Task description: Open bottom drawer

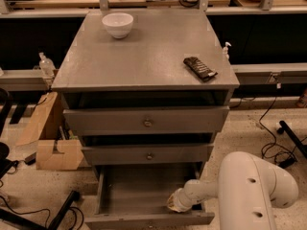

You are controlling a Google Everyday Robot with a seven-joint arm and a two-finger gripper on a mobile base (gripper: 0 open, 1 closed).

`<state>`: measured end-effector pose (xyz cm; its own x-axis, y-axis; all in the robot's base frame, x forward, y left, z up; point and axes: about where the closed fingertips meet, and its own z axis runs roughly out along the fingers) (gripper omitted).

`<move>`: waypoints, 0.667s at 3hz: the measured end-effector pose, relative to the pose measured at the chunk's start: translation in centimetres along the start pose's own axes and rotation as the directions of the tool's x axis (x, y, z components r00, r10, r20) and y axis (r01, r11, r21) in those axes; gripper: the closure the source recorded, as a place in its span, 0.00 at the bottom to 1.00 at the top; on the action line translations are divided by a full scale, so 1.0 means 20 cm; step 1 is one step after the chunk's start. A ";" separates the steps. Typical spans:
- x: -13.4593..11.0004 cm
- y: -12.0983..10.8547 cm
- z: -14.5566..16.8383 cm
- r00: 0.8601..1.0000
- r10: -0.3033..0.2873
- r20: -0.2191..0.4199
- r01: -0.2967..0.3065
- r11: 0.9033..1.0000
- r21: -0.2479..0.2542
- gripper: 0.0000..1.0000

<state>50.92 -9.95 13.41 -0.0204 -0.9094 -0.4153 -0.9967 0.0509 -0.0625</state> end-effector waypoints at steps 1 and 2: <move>0.00 -0.01 0.00 1.000 0.000 0.000 0.000 1.000 0.000 0.11; -0.01 -0.06 0.01 1.000 0.000 0.000 0.000 1.000 0.000 0.00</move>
Offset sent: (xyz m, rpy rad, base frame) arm 0.0003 0.0001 0.0000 0.0000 0.0000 0.0000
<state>52.23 -9.65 13.41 -0.0204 -0.9094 -0.4153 -0.9968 0.0509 -0.0624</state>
